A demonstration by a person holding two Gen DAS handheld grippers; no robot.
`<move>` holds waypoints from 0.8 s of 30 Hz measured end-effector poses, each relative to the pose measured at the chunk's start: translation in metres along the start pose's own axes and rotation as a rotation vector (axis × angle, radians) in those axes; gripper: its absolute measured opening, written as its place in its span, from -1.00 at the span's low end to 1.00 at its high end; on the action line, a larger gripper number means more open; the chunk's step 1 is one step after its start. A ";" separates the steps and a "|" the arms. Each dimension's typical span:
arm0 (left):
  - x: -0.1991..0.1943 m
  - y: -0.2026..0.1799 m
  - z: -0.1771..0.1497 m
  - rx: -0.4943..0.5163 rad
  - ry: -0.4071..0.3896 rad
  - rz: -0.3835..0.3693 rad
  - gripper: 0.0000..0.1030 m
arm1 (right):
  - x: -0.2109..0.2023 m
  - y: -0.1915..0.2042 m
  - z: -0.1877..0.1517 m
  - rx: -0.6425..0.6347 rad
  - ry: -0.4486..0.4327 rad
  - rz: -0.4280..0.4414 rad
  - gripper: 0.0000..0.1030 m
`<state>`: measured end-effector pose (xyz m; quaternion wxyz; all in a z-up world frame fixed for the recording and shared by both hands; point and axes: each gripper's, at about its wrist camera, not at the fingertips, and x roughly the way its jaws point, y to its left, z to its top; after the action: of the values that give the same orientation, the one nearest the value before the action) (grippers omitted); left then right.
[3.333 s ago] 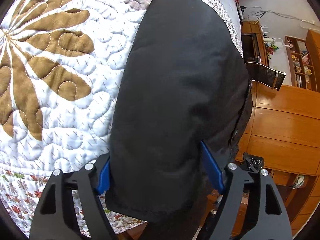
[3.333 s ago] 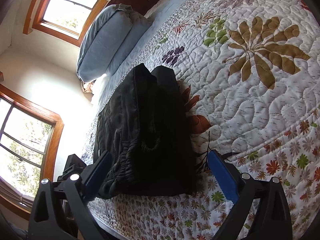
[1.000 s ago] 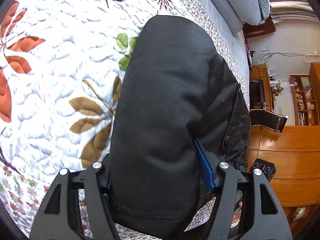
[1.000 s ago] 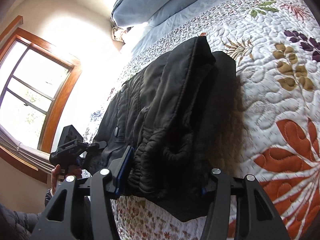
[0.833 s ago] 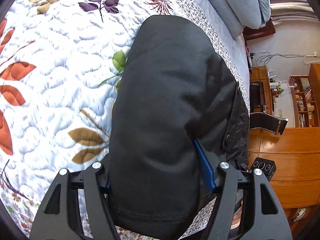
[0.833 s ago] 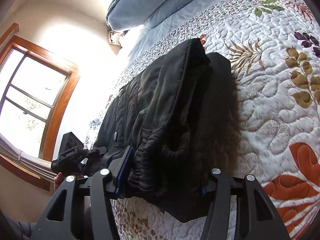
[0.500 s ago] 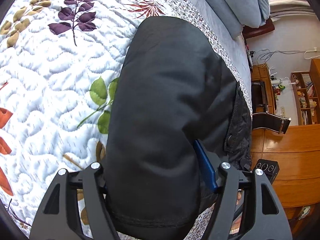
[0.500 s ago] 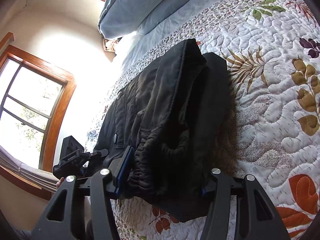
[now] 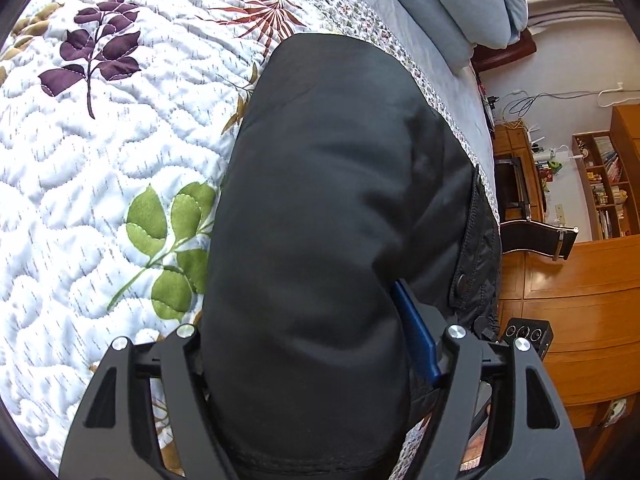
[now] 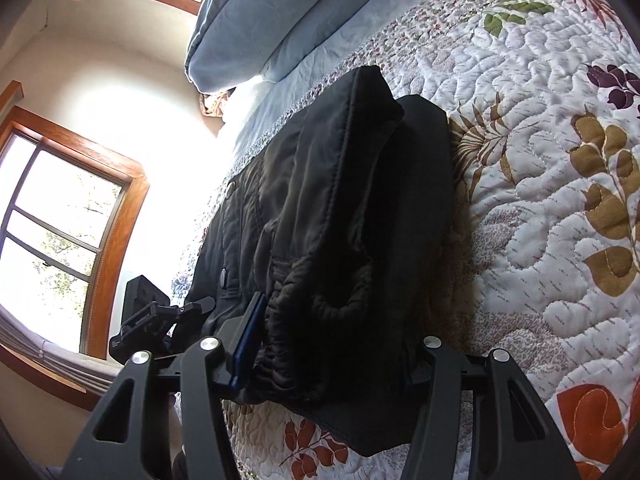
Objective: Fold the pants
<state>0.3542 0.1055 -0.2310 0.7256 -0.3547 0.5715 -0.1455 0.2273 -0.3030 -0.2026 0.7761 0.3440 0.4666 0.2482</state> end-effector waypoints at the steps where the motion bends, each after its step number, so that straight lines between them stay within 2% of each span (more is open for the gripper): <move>1: 0.001 -0.002 0.001 -0.001 0.000 0.001 0.39 | -0.001 -0.001 -0.001 0.002 -0.002 0.001 0.07; 10: 0.003 -0.004 -0.001 0.001 -0.007 -0.003 0.47 | 0.007 -0.007 0.014 0.028 0.004 0.009 0.20; 24: -0.006 0.001 -0.002 0.001 -0.016 -0.005 0.50 | -0.009 -0.020 0.012 0.071 -0.008 0.020 0.25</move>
<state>0.3503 0.1098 -0.2276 0.7299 -0.3570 0.5647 -0.1445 0.2356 -0.3257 -0.2086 0.7628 0.3767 0.4687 0.2378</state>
